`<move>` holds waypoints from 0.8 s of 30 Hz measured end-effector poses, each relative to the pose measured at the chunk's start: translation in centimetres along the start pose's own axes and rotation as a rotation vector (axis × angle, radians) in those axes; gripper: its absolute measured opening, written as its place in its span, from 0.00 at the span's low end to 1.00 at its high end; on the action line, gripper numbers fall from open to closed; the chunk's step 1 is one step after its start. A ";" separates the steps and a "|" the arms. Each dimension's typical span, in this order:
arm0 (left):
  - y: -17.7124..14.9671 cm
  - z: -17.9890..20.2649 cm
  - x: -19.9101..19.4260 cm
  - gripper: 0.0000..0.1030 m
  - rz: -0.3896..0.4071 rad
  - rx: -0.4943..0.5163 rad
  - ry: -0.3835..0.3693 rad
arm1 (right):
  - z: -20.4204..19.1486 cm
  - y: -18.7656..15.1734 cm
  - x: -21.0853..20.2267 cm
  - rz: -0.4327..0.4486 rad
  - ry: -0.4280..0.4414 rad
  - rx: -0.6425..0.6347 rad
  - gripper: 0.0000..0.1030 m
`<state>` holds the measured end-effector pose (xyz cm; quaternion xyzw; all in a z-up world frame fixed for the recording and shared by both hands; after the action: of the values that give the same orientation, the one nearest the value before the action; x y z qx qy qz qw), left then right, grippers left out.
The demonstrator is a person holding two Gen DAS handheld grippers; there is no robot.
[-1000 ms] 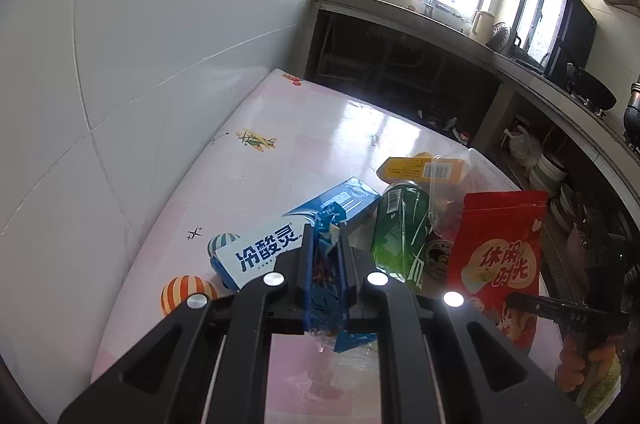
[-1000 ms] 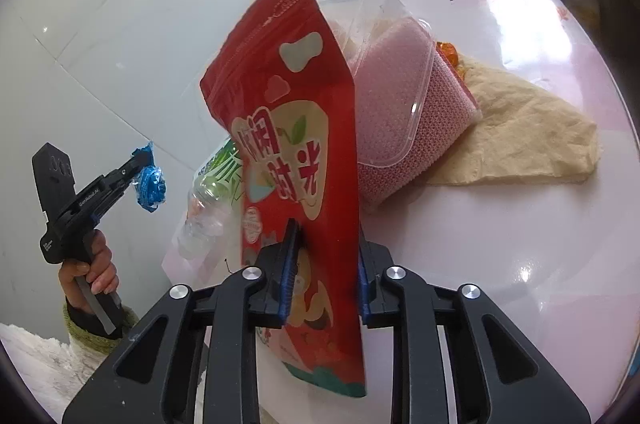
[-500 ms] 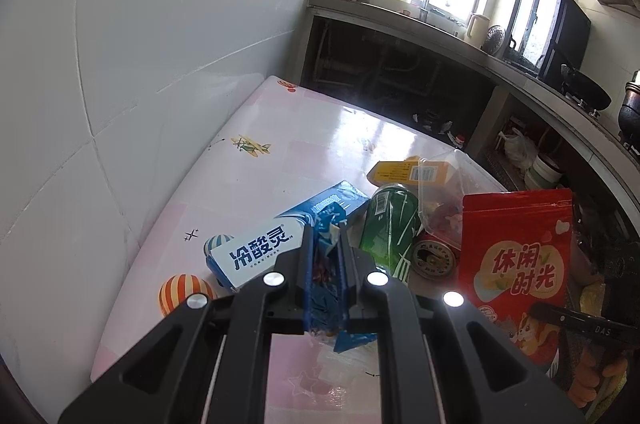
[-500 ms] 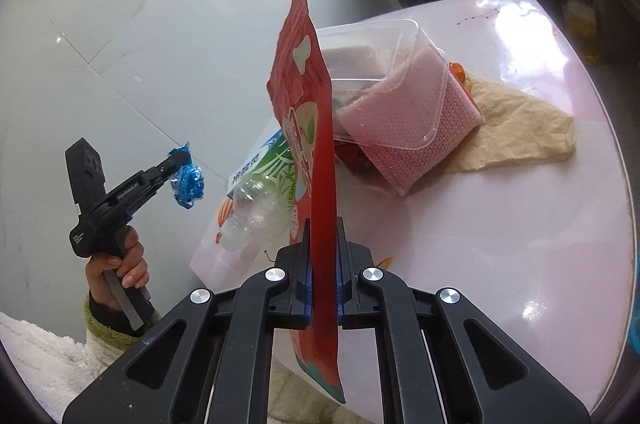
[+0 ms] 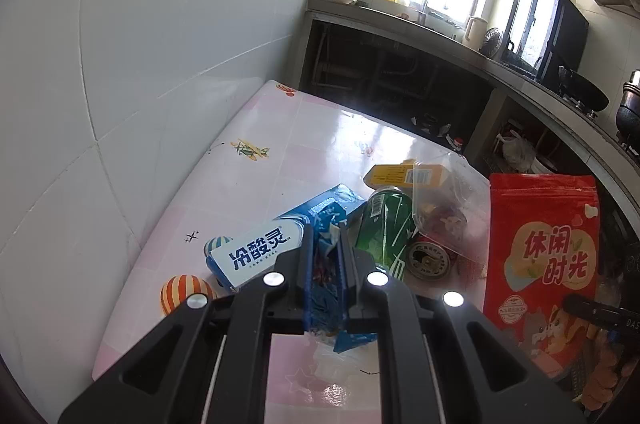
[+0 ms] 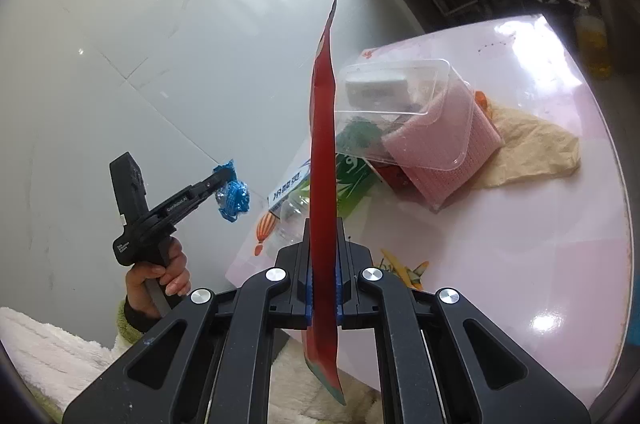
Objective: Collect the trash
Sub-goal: 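Lift both items and carry them toward the blue wastebasket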
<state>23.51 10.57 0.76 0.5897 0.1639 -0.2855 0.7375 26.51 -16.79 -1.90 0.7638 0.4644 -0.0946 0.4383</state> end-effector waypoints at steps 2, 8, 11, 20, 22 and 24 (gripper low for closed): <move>0.0 0.0 0.0 0.09 -0.001 0.000 0.000 | -0.2 0.2 -0.6 0.010 0.004 -0.003 0.06; 0.0 0.0 0.1 0.09 -0.001 0.000 -0.001 | -0.8 1.0 -1.9 0.049 0.030 -0.005 0.06; 0.1 0.2 0.0 0.09 0.001 0.003 -0.004 | -0.6 1.3 -2.5 0.063 0.029 0.002 0.06; 0.2 0.9 -0.1 0.09 0.003 0.017 -0.014 | 0.1 1.5 -3.7 0.091 0.037 0.022 0.06; 0.3 1.1 -0.1 0.09 0.004 0.019 -0.014 | 0.1 1.5 -3.8 0.095 0.037 0.023 0.06; 0.3 1.0 -0.1 0.09 0.006 0.022 -0.015 | 0.3 1.5 -3.9 0.099 0.037 0.024 0.06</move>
<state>23.49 9.65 1.35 0.5959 0.1535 -0.2897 0.7331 25.57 -19.77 0.93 0.7926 0.4331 -0.0642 0.4243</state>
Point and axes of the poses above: each gripper's, at about its wrist camera, not at the fingertips, and x roughly the way its jaws point, z to its right, y to its top, the point moved 7 cm from there along x, roughly the way its jaws point, and after that the axes turned 6 degrees about -y, right-handed, at the moved point
